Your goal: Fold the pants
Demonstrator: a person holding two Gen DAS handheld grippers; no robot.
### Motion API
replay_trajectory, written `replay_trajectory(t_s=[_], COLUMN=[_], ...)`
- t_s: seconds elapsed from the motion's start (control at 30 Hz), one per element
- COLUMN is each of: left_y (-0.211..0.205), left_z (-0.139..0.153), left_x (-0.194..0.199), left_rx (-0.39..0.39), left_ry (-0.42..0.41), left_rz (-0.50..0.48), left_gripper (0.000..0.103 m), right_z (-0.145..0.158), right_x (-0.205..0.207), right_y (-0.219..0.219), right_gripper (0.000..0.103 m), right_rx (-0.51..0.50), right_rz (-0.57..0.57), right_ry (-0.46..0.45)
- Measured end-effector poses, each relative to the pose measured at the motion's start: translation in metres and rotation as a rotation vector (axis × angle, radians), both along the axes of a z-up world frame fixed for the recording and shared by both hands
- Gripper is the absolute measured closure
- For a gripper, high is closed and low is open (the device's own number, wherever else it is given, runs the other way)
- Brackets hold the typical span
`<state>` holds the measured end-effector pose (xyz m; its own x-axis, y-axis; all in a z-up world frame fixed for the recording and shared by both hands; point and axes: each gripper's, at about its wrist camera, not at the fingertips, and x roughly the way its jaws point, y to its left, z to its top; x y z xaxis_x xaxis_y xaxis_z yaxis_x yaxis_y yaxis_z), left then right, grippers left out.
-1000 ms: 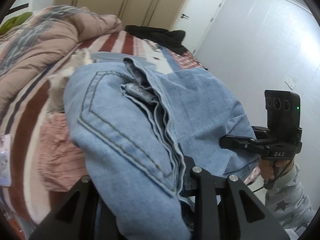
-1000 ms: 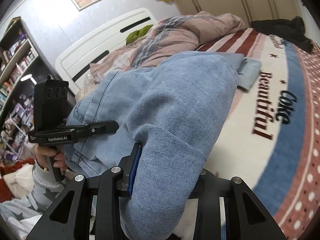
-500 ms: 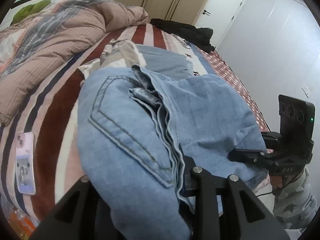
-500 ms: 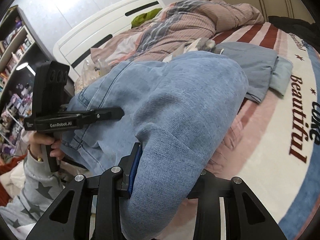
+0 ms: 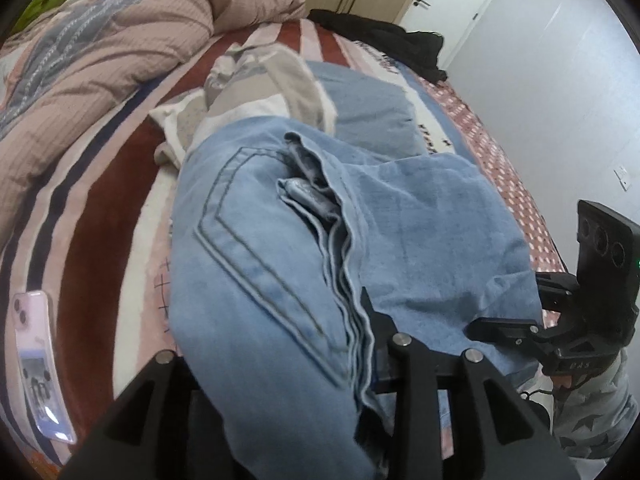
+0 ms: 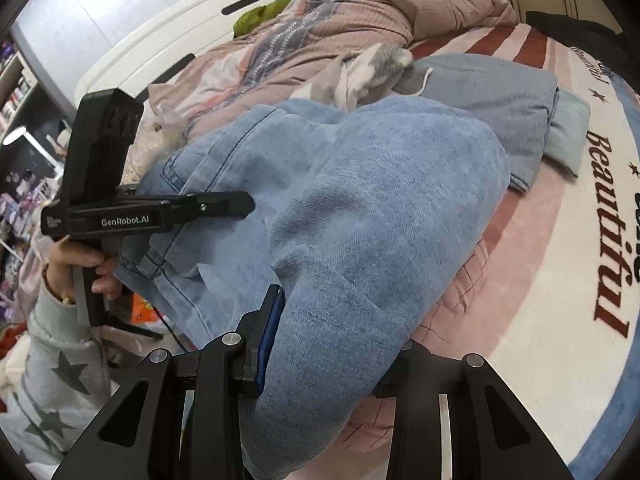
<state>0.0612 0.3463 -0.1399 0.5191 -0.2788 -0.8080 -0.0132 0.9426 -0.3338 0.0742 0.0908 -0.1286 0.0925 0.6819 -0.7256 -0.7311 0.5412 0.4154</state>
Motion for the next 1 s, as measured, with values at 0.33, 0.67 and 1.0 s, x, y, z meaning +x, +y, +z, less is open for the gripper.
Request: replay_trajectory(t_s=[0.33,0.67,1.0], left_y=[0.009,0.02,0.0], left_z=[-0.02,0.024,0.074], left_x=[-0.009,-0.034,-0.02], left_rx=[-0.052,0.098,0.204], left_ry=[0.021,-0.051,-0.19], left_rz=[0.04,0.151,0.11], left_gripper=[0.056,0.039,0.039], right_z=[-0.012,0.003,0.046], right_x=[-0.007,-0.008,-0.026], right_y=[-0.003,-0.013,-0.035], right_gripper=[0.073,0.058,0.052], right_rx=[-0.021,-0.066,-0.133], right_rz=[0.023,-0.015,-0.061], right_ry=[0.001,-0.047,-0.358])
